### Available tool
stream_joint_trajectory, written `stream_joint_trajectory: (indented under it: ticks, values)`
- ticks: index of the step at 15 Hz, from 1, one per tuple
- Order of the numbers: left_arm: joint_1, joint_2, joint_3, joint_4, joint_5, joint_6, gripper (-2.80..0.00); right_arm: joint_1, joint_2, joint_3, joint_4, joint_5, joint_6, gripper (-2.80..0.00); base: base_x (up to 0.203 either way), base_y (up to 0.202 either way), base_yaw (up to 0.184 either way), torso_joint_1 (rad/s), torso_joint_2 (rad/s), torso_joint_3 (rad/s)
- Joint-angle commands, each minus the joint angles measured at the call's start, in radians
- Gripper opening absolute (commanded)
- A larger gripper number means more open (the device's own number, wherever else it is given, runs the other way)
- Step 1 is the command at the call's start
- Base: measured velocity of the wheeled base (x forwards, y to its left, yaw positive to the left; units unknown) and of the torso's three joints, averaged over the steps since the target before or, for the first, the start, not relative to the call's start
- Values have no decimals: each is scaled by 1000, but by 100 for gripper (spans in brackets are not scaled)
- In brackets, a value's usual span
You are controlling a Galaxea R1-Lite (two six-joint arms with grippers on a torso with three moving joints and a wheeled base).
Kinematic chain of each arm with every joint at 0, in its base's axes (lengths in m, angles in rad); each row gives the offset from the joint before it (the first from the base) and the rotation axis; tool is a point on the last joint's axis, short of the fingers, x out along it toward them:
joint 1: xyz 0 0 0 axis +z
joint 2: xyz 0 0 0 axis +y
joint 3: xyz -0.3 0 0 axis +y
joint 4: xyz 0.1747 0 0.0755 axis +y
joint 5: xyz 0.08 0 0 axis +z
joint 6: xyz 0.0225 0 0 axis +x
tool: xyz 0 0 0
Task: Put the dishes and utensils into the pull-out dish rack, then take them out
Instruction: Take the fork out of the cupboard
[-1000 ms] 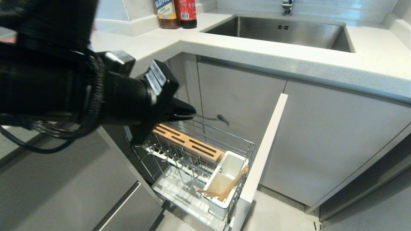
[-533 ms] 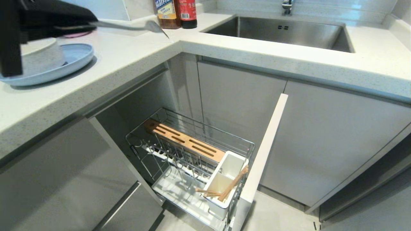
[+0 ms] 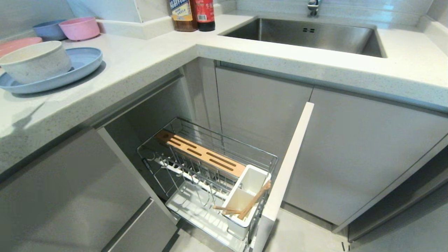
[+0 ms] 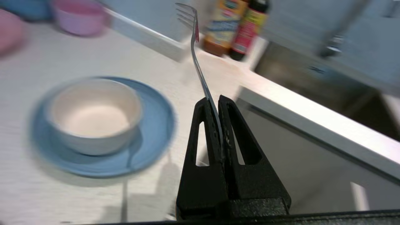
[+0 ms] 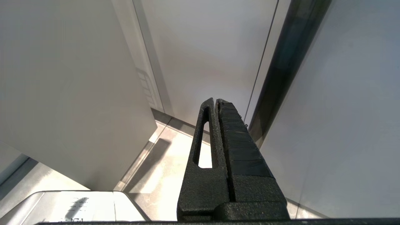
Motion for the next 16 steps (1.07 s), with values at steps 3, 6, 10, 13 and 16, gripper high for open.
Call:
stream_joint_trajectory:
  ticks: [3, 6, 10, 13, 16]
  values:
    - [177, 68, 4, -26, -14, 53, -280, 0, 1, 2, -1, 0, 0, -280, 0, 0, 0, 0, 0, 0]
    - [222, 148, 4, -94, 44, 77, -280, 0, 1, 2, -1, 0, 0, -280, 0, 0, 0, 0, 0, 0]
    - [218, 228, -1, -142, 65, 85, -280, 0, 1, 2, -1, 0, 0, -280, 0, 0, 0, 0, 0, 0]
    - [184, 273, -1, -145, 59, 81, -280, 0, 1, 2, -1, 0, 0, -280, 0, 0, 0, 0, 0, 0]
    - [169, 302, 0, -146, 59, 80, -280, 0, 1, 2, 1, 0, 0, -280, 0, 0, 0, 0, 0, 0]
